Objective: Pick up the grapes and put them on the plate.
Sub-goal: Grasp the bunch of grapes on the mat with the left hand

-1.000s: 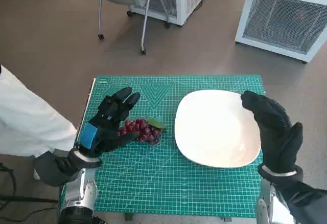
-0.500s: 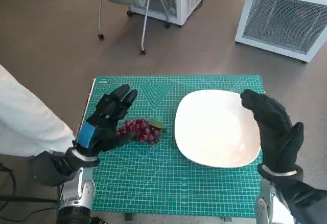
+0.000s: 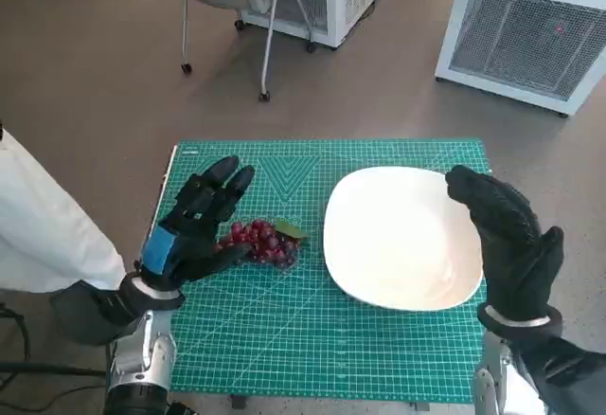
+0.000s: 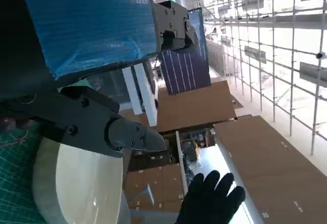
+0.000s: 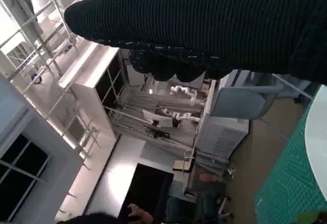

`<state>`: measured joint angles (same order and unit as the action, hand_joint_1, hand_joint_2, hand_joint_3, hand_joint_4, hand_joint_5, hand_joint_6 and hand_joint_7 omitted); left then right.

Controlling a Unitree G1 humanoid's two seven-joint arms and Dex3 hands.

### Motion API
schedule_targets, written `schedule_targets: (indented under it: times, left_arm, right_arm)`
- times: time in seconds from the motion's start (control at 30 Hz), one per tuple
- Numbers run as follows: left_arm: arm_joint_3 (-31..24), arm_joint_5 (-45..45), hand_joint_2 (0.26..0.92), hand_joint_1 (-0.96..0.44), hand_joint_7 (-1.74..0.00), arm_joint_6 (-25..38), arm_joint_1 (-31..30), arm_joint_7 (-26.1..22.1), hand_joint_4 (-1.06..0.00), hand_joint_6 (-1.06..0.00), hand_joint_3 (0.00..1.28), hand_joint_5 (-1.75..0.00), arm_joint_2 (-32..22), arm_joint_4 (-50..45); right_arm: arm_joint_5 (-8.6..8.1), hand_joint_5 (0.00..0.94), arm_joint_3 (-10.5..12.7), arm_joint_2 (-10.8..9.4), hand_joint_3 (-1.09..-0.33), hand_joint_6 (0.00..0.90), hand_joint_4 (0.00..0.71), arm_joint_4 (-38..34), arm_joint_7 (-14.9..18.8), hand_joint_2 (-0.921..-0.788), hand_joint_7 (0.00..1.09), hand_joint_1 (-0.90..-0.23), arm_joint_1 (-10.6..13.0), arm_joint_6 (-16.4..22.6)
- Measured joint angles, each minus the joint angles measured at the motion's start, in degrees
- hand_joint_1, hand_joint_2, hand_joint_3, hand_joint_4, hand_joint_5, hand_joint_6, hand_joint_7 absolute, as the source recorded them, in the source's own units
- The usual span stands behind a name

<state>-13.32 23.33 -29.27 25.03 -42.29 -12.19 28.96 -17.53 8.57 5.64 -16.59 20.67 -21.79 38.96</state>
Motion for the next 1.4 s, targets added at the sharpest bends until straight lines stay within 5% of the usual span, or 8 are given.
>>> schedule_targets:
  times: [0.4,0.73,0.97,1.4]
  left_arm:
    - [0.1,-0.9,0.920,-0.37,-0.40,0.6,-0.7,1.3,-0.18,-0.13,0.09,-0.03,-0.1,-1.3]
    - [3.7,-22.2,0.887,-0.36,-0.23,-2.1,-1.5,12.8,-0.12,-0.13,0.02,0.00,-6.9,-5.1]
    - [8.7,-38.6,0.777,-0.30,-0.04,3.6,-1.6,17.5,-0.05,-0.16,0.00,0.00,-13.8,-10.9]
    - [18.7,-56.0,0.738,-0.27,-0.02,16.5,-0.9,23.4,-0.05,-0.22,0.01,0.00,-16.6,-14.2]
  right_arm:
    - [0.01,0.001,0.0,0.0,-0.542,0.043,0.436,0.2,-0.2,-0.921,0.61,-0.549,0.1,0.0]
    - [0.00,0.002,0.0,0.1,-0.541,0.046,0.439,1.1,-0.2,-0.921,0.61,-0.547,0.2,-0.6]
    - [-0.01,0.002,0.1,0.1,-0.540,0.047,0.439,1.2,-0.3,-0.921,0.61,-0.545,0.2,-0.8]
    - [0.00,0.002,0.1,0.1,-0.540,0.049,0.440,1.5,-0.4,-0.921,0.60,-0.537,0.3,-1.5]
